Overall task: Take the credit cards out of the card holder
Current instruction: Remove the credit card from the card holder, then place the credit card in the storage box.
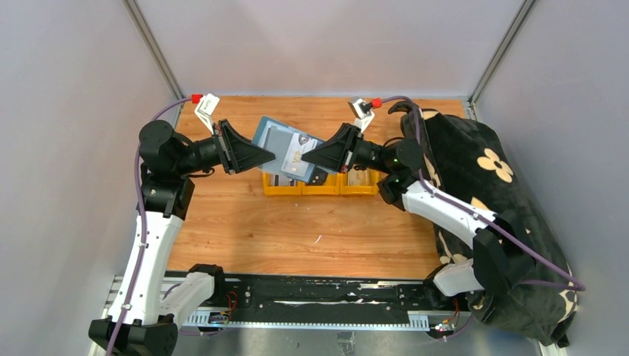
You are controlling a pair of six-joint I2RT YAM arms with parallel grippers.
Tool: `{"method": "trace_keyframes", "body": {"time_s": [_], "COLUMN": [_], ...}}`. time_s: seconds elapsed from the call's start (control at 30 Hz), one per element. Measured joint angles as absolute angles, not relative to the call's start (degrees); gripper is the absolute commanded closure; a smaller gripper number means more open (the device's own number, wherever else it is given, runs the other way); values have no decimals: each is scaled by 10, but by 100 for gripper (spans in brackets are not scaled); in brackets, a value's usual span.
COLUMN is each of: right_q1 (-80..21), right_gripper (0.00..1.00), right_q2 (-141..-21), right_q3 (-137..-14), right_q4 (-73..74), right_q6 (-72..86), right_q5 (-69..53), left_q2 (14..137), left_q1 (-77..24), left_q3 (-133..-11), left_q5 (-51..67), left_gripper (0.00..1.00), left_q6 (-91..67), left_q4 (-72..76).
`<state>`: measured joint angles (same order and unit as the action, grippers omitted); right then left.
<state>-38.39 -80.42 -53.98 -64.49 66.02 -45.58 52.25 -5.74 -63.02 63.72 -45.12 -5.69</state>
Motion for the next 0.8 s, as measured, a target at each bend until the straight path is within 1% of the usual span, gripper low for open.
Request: {"method": "trace_keyframes", "body": {"time_s": [0.1, 0.27, 0.37, 0.47, 0.63, 0.8], "right_q1": [-359, -273, -224, -203, -215, -281], "right_gripper": [100, 100, 100, 100, 100, 100], "right_q2": [-783, -717, -680, -669, -731, -850], "right_q3": [-521, -475, -468, -473, -515, -605], "right_q4": [-643, -616, -549, -472, -335, -209], "right_q6": [662, 660, 637, 598, 519, 435], "right_q5": [-468, -482, -482, -473, -446, -387], "left_q2": [524, 524, 524, 524, 523, 521], "left_q1": [-57, -57, -56, -55, -54, -54], "left_q3": [-636, -648, -651, -655, -660, -663], "left_q5": [638, 642, 644, 648, 655, 656], "left_gripper": [100, 100, 100, 100, 100, 100], "left_q6": [-453, -456, -458, -462, -467, -467], "left_q4": [-57, -53, -51, -48, -45, -44]}}
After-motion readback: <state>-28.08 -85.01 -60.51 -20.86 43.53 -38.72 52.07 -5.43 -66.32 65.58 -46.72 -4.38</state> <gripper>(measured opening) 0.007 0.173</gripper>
